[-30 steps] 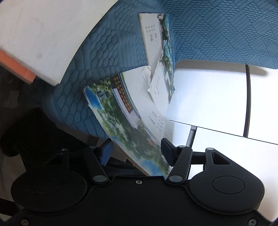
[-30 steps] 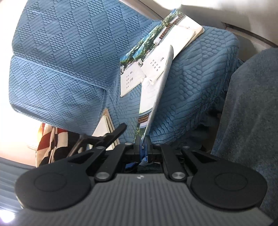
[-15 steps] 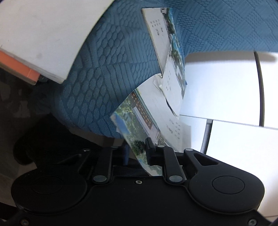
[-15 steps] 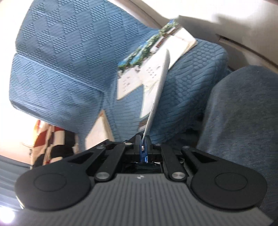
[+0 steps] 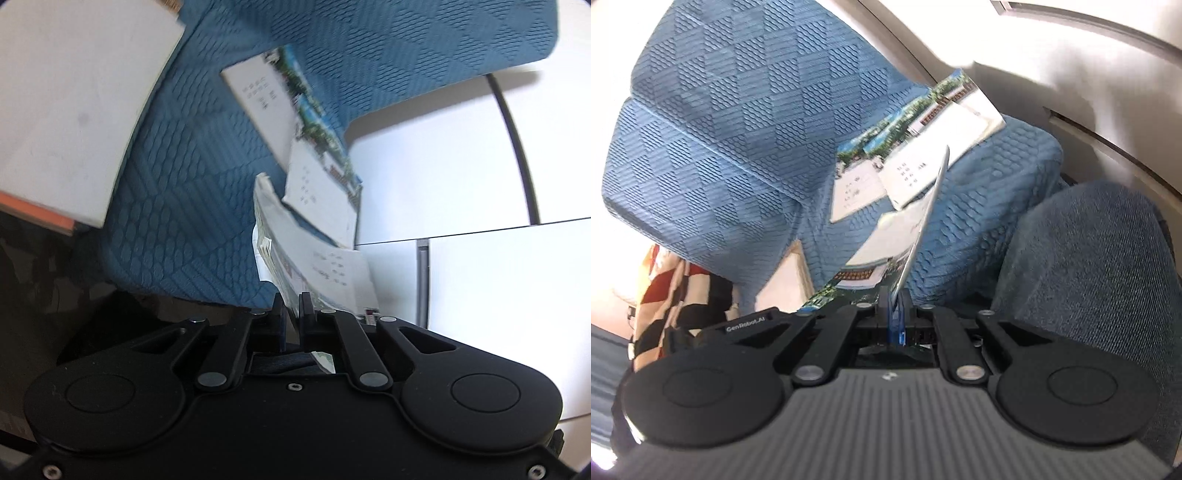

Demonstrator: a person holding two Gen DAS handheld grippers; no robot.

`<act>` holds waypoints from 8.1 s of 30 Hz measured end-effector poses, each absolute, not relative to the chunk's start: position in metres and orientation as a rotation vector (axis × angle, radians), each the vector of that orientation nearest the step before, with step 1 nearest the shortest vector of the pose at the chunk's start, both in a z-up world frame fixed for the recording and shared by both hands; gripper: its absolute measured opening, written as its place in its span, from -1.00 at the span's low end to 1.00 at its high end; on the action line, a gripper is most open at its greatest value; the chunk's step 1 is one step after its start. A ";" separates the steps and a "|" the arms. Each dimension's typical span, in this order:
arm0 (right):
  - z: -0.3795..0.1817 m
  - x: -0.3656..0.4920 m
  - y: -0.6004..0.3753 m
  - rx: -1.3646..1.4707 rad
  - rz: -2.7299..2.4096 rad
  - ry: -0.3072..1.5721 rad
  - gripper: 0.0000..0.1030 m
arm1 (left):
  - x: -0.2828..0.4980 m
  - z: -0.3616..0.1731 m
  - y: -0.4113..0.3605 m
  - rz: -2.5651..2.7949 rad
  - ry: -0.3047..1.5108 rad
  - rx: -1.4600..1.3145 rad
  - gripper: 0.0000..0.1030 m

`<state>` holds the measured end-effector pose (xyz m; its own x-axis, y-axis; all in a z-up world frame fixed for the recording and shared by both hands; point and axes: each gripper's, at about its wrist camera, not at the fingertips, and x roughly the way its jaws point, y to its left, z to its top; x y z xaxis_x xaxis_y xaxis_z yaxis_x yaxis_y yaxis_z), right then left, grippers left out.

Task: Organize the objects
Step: 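Lift the scenic postcard with both grippers and carry it toward the book stack, then lay the postcard flat on the book stack and open both grippers, then withdraw both grippers from the stack toward the two remaining postcards, then lower both grippers onto the remaining postcards' edge and close them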

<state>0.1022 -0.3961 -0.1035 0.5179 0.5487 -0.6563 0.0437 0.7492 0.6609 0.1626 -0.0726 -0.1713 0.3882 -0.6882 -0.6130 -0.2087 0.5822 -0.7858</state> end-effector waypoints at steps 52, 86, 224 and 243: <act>-0.060 0.145 -0.160 0.317 0.713 1.002 -0.88 | 0.128 -0.102 0.144 -0.092 0.824 -0.960 -0.90; -0.134 0.135 -0.148 0.197 0.578 1.138 -0.90 | 0.138 -0.184 0.136 -0.022 1.100 -0.874 -0.87; -0.026 0.091 -0.374 0.262 0.224 0.767 0.67 | 0.110 0.004 -0.083 -0.248 0.782 -0.286 0.98; -0.066 0.134 -0.419 0.307 0.152 0.826 0.67 | 0.165 -0.030 -0.117 -0.220 0.835 -0.284 0.98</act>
<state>0.1341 -0.4192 -0.0658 0.6702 0.2512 -0.6984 -0.0139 0.9451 0.3266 0.1649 -0.1172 -0.0301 0.6524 -0.3014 -0.6954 0.0803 0.9399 -0.3320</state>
